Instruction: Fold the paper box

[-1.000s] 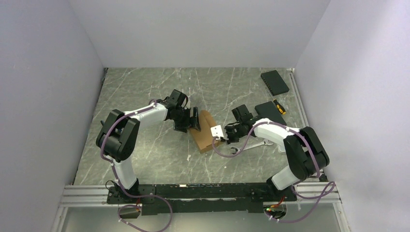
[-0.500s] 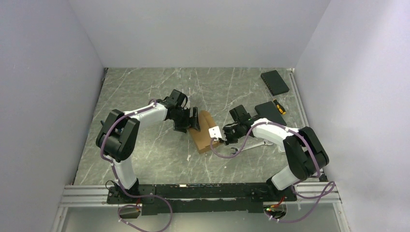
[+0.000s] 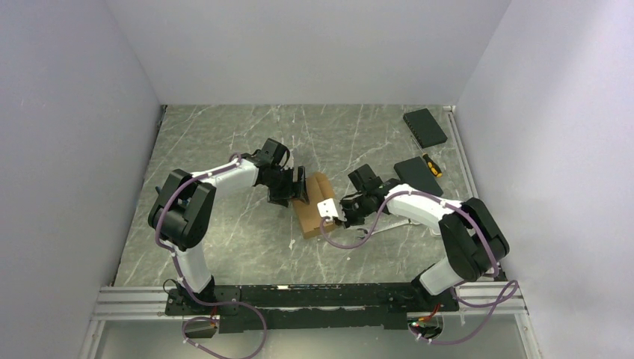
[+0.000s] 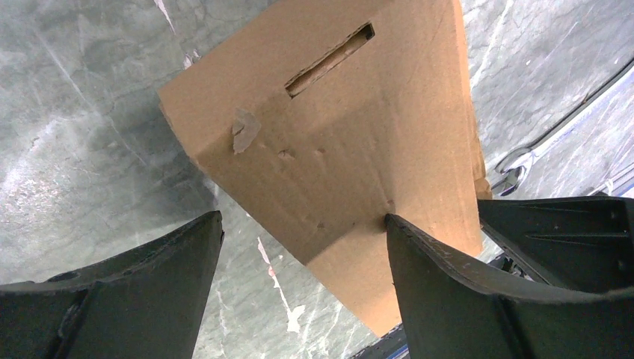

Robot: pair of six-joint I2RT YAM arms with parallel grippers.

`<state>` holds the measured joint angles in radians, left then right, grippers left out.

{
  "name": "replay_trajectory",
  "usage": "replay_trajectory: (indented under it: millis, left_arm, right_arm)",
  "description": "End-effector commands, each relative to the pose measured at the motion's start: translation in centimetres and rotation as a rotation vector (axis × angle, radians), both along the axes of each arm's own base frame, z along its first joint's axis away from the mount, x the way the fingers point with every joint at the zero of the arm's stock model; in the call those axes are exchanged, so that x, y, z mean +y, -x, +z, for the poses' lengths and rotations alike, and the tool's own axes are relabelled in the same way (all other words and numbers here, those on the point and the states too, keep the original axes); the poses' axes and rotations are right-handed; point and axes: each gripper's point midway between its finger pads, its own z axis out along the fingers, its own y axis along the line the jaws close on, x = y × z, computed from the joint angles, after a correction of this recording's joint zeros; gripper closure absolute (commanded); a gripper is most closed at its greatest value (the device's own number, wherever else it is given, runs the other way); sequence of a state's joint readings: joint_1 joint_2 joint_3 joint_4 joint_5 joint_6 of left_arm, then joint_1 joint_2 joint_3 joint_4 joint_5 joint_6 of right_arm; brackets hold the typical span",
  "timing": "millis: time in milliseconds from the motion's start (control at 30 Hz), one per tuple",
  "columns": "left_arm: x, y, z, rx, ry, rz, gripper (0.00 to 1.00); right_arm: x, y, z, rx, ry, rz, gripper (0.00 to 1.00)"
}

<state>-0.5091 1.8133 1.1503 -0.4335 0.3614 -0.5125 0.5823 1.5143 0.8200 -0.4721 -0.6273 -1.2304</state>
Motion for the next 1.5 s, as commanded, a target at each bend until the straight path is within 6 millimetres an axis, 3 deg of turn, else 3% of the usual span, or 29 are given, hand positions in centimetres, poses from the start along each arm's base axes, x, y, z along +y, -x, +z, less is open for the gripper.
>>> replay_trajectory:
  millis: [0,133,533,667,767,1033,1133,1233,1300,1400,1467]
  left_arm:
    - [1.4,1.0,-2.4,0.041,-0.091,-0.011,0.16]
    - [1.3,1.1,-2.5,0.043,-0.086,-0.012,0.16]
    - [0.9,1.1,-2.5,0.050,-0.067,-0.011,0.16]
    - [1.1,1.2,-2.6,0.052,-0.070,-0.009,0.16]
    - [1.1,1.3,-2.7,0.054,-0.074,-0.010,0.16]
    - [1.1,1.3,-2.6,0.053,-0.072,-0.015,0.16]
    - [1.1,1.3,-2.6,0.053,-0.071,-0.016,0.17]
    - [1.0,1.3,-2.5,0.051,-0.069,-0.015,0.17]
    - [1.0,1.2,-2.6,0.051,-0.067,-0.016,0.17]
    - [0.9,1.2,-2.6,0.051,-0.062,-0.018,0.16]
    - [0.8,1.2,-2.6,0.051,-0.058,-0.017,0.16]
  right_arm:
    - [2.7,-1.1,2.7,-0.005,-0.078,-0.027,1.00]
    - [3.0,-1.4,2.8,0.033,-0.068,-0.068,1.00]
    - [5.4,0.4,4.8,0.116,-0.141,-0.056,1.00]
    - [5.1,0.1,4.3,0.108,-0.106,-0.073,1.00]
    - [4.5,0.0,4.1,0.099,-0.083,-0.076,0.91]
    - [3.3,0.0,6.5,0.115,-0.144,-0.071,0.66]
    - [3.0,-1.0,7.6,0.168,-0.189,-0.167,0.63]
    - [2.3,-3.4,7.9,0.241,-0.237,-0.335,0.78]
    - [1.4,-5.6,7.4,0.319,-0.264,-0.487,0.99]
    - [-0.8,-9.2,5.8,0.483,-0.273,-0.794,1.00]
    - [-1.8,-10.2,4.1,0.540,-0.227,-0.893,1.00]
